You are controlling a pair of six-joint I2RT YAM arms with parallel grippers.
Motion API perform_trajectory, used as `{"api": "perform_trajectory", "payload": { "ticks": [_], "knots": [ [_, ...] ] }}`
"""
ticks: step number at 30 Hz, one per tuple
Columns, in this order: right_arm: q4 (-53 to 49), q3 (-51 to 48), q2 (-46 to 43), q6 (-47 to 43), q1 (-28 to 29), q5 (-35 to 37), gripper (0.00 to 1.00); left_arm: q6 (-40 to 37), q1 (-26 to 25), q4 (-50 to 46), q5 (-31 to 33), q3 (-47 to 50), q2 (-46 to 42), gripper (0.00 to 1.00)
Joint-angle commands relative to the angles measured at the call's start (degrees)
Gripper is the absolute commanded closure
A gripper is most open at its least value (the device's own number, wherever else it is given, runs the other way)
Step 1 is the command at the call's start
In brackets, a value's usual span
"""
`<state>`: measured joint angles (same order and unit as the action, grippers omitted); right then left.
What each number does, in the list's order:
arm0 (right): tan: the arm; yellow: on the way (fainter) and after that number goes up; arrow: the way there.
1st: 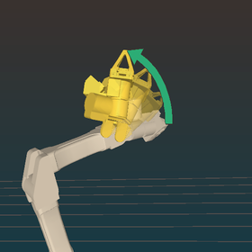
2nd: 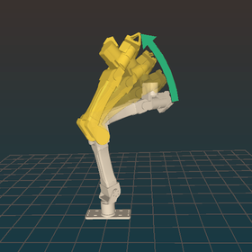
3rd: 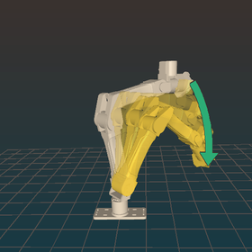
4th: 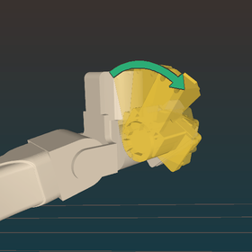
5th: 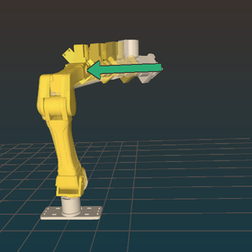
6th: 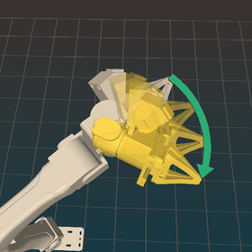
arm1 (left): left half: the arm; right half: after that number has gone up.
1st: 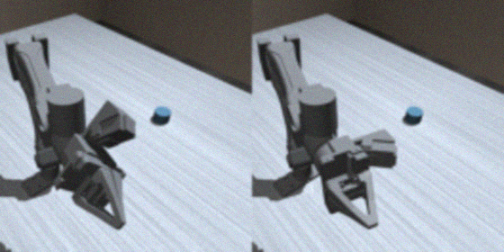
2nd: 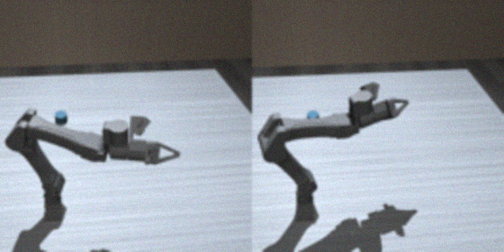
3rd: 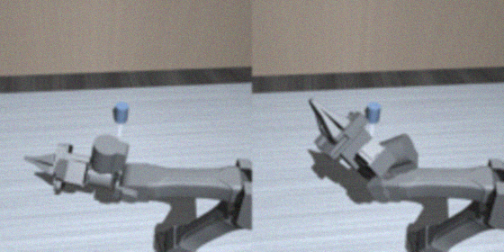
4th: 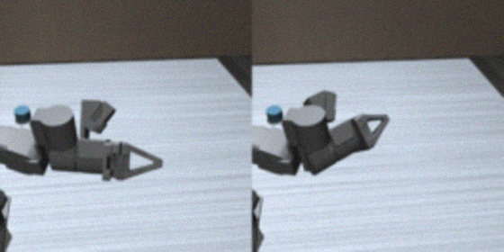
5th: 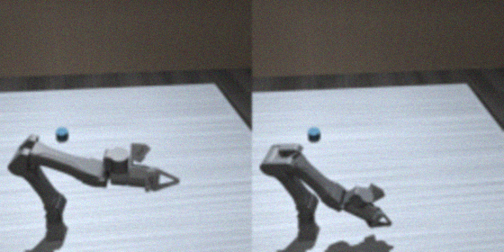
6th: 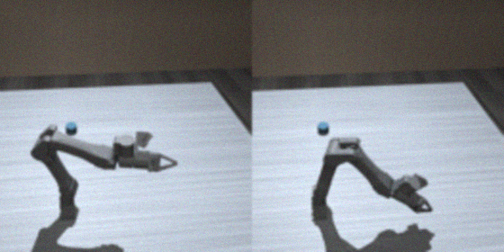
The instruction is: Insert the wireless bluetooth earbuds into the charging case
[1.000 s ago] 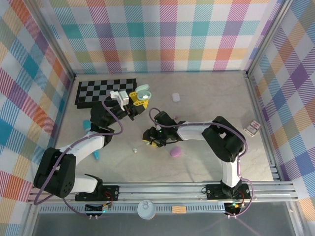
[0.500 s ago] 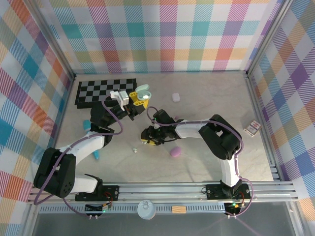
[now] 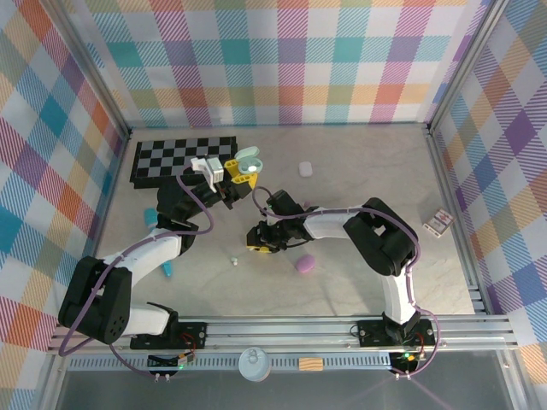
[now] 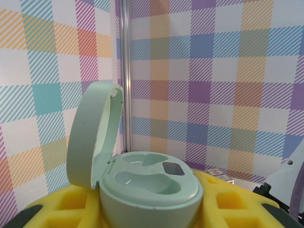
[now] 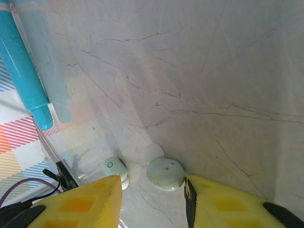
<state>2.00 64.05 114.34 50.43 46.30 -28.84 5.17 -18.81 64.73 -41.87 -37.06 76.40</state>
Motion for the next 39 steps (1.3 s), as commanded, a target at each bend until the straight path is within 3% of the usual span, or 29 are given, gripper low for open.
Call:
{"api": "perform_trajectory", "payload": {
  "ticks": [1, 30, 39],
  "knots": [
    [1.75, 1.08, 2.90, -1.06, 0.26, -0.12, 0.62, 0.62, 0.61, 3.39, -0.58, -0.76, -0.15, 0.68],
    [-0.94, 4.25, 2.48, -3.53, 0.38, 1.55, 0.78, 0.77, 0.79, 4.23, -0.32, -0.37, 0.21, 0.68],
    [-7.00, 7.58, 4.55, -5.29, 0.93, 1.88, 0.71, 0.98, 0.83, 4.24, -0.40, -0.41, 0.13, 0.68]
  ]
}}
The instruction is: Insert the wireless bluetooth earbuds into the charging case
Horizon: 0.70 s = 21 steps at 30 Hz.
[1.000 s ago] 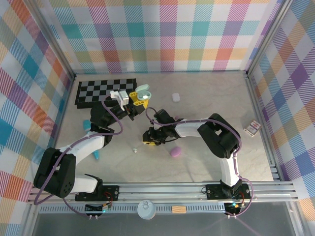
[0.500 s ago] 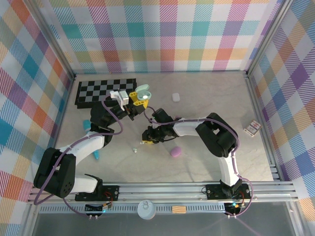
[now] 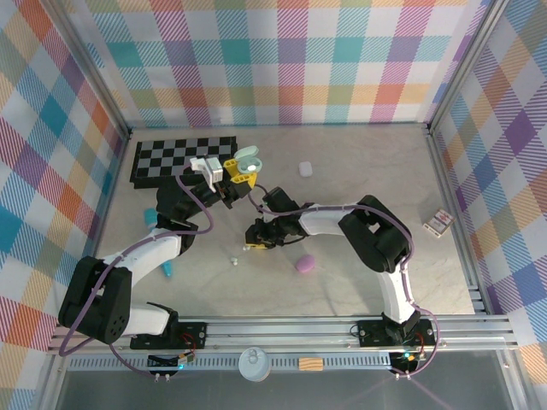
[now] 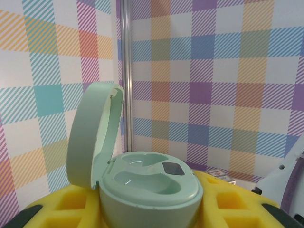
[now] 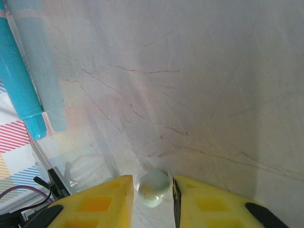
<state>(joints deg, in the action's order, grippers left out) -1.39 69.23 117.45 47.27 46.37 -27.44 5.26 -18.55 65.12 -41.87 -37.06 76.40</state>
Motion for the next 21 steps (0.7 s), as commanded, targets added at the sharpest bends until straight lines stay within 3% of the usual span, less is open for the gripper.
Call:
{"api": "perform_trajectory", "payload": {
  "ticks": [1, 11, 21],
  "knots": [
    [-4.62, 2.88, 1.59, -2.34, 1.07, 0.99, 0.71, 0.86, 0.59, 3.81, -0.40, -0.40, 0.09, 0.68],
    [-17.62, 9.35, 4.78, -4.20, 1.81, 5.35, 0.72, 0.90, 0.62, 4.10, -0.58, -0.90, 0.11, 0.68],
    [-19.93, 10.16, 3.50, -3.67, 1.88, 8.13, 0.78, 0.90, 0.70, 4.12, -0.66, -0.64, -0.54, 0.68]
  ]
}}
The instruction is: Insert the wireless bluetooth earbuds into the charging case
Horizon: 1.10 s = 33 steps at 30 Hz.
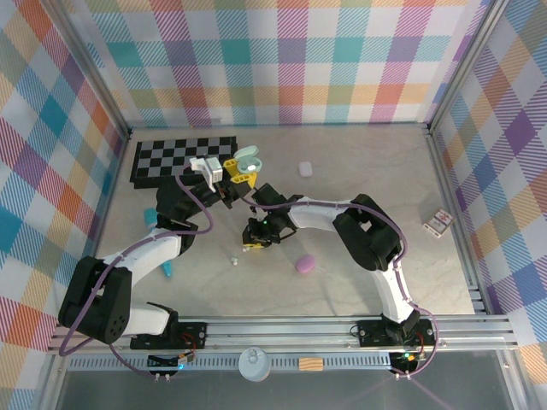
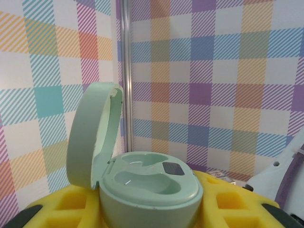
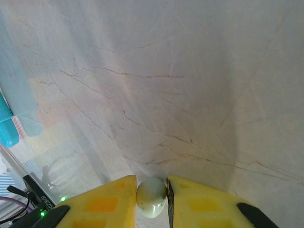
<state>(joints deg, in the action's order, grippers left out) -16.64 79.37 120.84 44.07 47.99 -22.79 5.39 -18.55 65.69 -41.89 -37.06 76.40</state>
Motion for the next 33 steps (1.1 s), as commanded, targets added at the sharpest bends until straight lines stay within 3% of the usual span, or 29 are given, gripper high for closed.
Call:
{"api": "perform_trajectory", "payload": {
  "ticks": [1, 11, 21, 26, 33],
  "knots": [
    [-4.71, -0.22, -0.44, -0.52, 0.21, 4.06, 0.78, 0.70, 0.70, 3.39, -0.65, -0.65, -0.72, 0.68],
    [-5.54, -10.49, -11.82, -1.19, -5.73, 9.35, 0.80, -0.89, 0.71, 0.02, -1.48, 0.32, -3.12, 0.68],
    [-8.72, -24.08, -23.19, -6.41, -19.19, 12.54, 0.80, -1.70, -0.47, -3.66, -2.01, 3.69, -6.48, 0.68],
    [-11.12, -24.65, -24.29, -9.98, -23.66, 13.04, 0.80, -4.15, -2.68, -9.11, -1.46, 5.45, -8.64, 0.68],
    [-8.92, -23.12, -22.21, -10.73, -24.08, 10.97, 0.74, -4.14, -5.01, -9.62, -0.66, 6.81, -8.54, 0.68]
  ]
}}
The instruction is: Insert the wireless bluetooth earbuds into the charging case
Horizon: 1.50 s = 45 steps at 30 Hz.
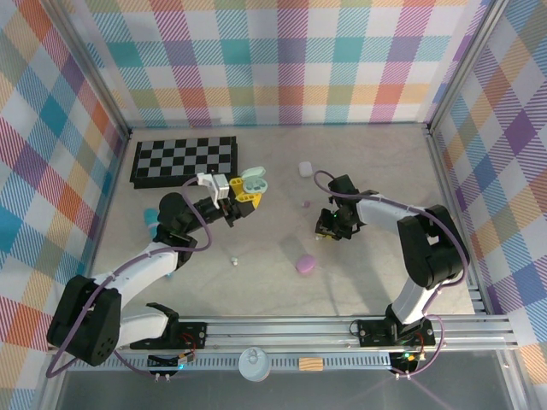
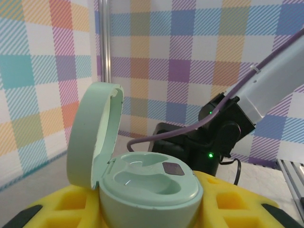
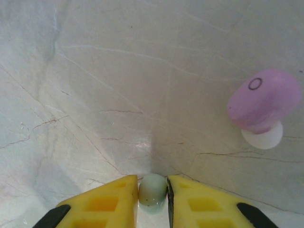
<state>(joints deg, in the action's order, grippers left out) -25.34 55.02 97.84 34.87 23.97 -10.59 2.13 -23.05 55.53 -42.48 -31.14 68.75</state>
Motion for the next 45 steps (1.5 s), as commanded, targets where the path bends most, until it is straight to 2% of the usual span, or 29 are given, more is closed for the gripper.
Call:
{"api": "perform_trajectory", "payload": {
  "ticks": [1, 7, 19, 45],
  "knots": [
    [0.16, 1.16, 0.55, -1.58, -0.07, -1.42, 0.72, -0.88, -0.59, 0.63, 0.07, 0.99, -0.88, 0.68],
    [4.28, -2.74, -4.65, -1.43, -0.58, -3.60, 0.70, -0.59, -0.72, 0.84, -0.39, 0.55, -0.40, 0.68],
    [19.45, -14.91, -9.45, 8.03, -4.28, -10.61, 0.67, 0.98, -1.82, 3.70, -1.38, 0.29, 1.68, 0.68],
    [24.24, -13.93, -4.24, 7.75, -4.75, -15.16, 0.67, 1.72, -2.62, 5.09, -1.54, -0.18, 3.49, 0.68]
  ]
}}
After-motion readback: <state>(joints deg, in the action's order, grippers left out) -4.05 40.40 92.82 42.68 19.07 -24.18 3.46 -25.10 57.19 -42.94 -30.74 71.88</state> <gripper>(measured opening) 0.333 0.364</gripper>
